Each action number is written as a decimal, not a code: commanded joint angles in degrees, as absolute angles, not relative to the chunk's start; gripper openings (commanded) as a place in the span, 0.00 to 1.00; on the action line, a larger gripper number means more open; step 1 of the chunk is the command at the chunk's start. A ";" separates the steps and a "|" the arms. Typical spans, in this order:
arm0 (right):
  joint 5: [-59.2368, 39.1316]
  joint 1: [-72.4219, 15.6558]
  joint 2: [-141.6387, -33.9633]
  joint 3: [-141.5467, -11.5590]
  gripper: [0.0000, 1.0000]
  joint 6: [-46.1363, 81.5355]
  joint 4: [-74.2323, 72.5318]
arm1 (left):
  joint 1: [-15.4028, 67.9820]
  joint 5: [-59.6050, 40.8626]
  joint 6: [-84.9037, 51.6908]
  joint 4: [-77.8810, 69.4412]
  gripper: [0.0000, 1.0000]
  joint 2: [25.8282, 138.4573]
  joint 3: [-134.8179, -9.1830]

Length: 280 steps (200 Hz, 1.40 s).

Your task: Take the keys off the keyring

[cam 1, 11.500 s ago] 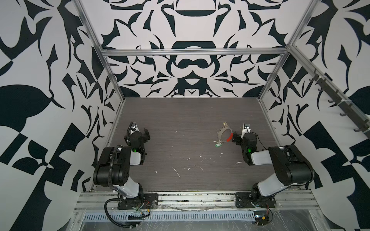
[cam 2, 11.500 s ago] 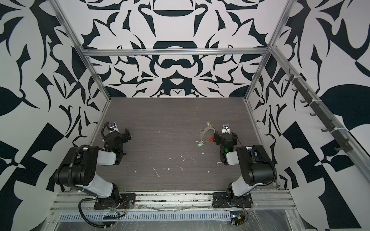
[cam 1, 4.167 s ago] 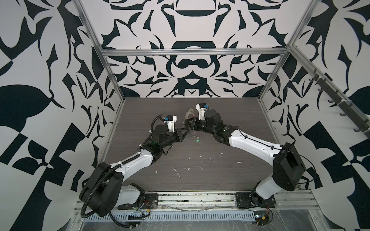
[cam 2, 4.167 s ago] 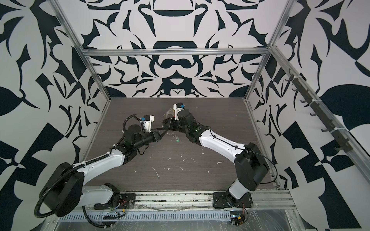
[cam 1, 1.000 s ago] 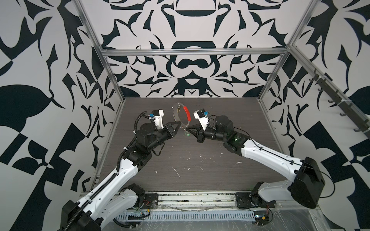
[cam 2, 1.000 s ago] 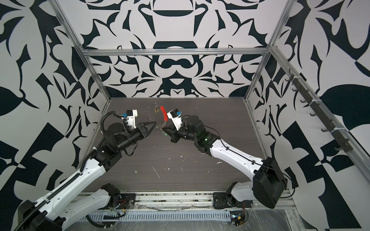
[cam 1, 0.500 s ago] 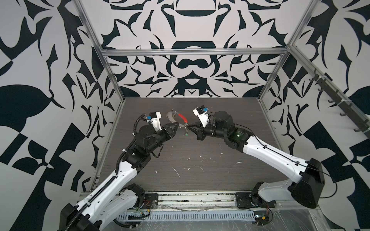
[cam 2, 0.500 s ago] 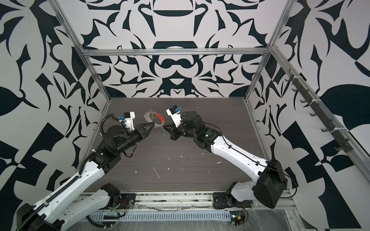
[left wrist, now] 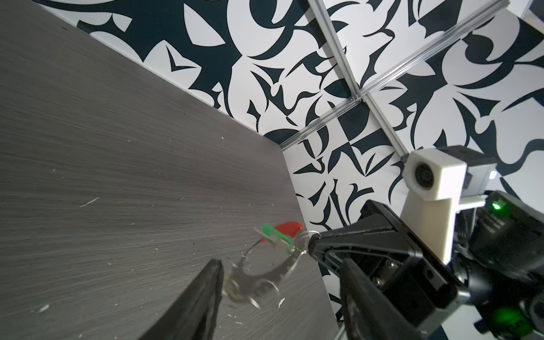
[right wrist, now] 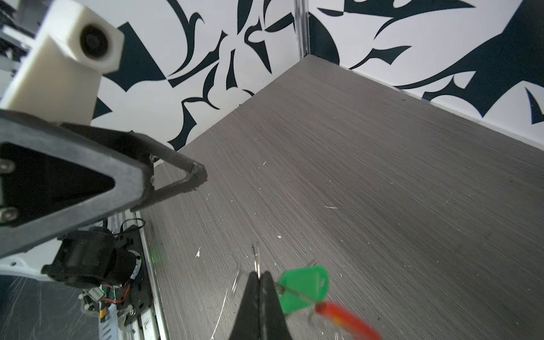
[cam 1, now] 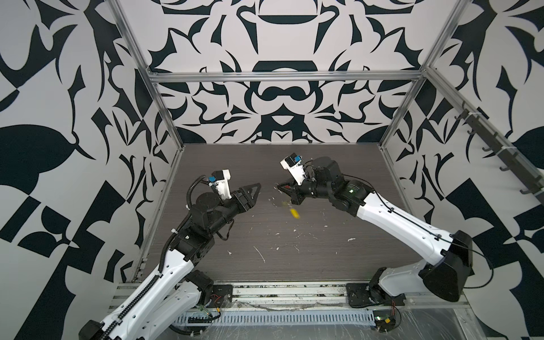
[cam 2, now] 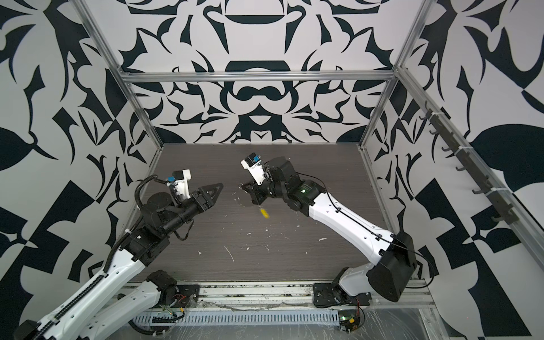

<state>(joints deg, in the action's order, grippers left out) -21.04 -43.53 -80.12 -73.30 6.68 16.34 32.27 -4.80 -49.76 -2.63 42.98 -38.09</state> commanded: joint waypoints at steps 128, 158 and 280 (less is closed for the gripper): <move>-53.02 -33.84 -75.19 -71.60 0.00 5.51 5.71 | 32.26 -25.19 -28.84 -0.86 0.54 46.97 -46.10; -56.17 -33.71 -74.62 -70.84 0.00 7.23 4.23 | 32.26 -31.74 -25.16 -0.31 0.42 49.27 -48.55; -61.96 -33.71 -73.74 -69.59 0.00 10.79 1.34 | 32.26 -35.37 -18.59 1.97 0.24 49.37 -50.69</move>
